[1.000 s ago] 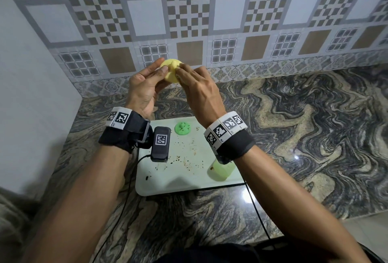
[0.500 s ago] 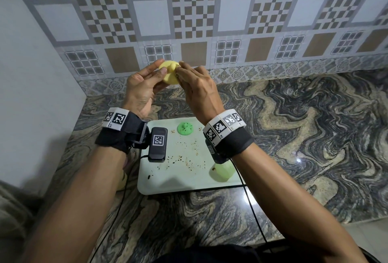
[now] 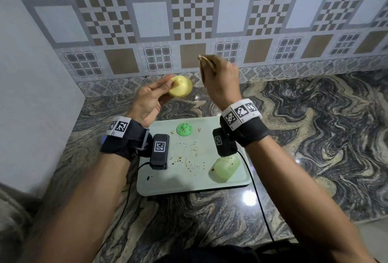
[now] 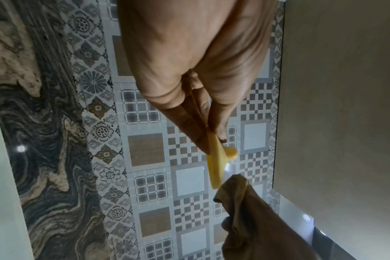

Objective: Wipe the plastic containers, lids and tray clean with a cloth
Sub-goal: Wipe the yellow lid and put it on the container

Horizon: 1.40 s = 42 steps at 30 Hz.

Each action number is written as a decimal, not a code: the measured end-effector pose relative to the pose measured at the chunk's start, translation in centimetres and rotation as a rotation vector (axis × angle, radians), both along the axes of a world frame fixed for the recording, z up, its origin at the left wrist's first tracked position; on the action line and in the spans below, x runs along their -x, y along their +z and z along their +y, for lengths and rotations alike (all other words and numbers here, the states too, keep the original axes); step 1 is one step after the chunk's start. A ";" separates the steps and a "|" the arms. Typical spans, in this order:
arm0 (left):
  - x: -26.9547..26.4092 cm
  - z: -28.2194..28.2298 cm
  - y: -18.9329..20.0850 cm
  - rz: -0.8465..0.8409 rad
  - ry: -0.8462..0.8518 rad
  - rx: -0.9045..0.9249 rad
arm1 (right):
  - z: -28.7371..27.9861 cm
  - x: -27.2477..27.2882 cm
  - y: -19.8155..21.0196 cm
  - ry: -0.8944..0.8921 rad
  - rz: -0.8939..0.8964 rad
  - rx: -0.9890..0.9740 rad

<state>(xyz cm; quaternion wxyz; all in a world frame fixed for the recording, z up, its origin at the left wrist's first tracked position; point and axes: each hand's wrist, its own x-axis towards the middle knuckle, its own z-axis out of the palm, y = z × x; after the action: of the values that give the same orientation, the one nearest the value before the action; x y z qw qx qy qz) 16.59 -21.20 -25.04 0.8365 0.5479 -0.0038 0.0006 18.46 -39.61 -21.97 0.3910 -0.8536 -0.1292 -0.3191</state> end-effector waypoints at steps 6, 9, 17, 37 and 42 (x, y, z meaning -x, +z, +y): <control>-0.4 -0.8 0.8 -0.010 0.018 0.064 | 2.8 2.9 -1.8 0.119 -0.065 0.169; -0.2 -1.0 0.5 -0.023 0.001 0.011 | 1.8 0.5 -1.0 0.125 0.074 0.126; -0.7 -0.5 0.5 0.004 0.053 0.061 | 3.1 2.4 -2.8 0.074 0.044 -0.005; -1.5 -2.2 1.4 0.023 0.212 -0.103 | 2.5 2.1 -4.2 0.210 0.093 -0.141; 0.4 -3.1 0.9 0.014 -0.047 -0.116 | 3.3 1.7 -4.2 0.170 0.078 -0.204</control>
<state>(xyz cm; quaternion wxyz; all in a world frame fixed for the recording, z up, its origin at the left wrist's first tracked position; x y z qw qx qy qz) 16.21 -24.28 -24.15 0.8031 0.5954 -0.0107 -0.0230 16.72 -36.35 -26.18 0.5062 -0.8071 -0.1526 -0.2628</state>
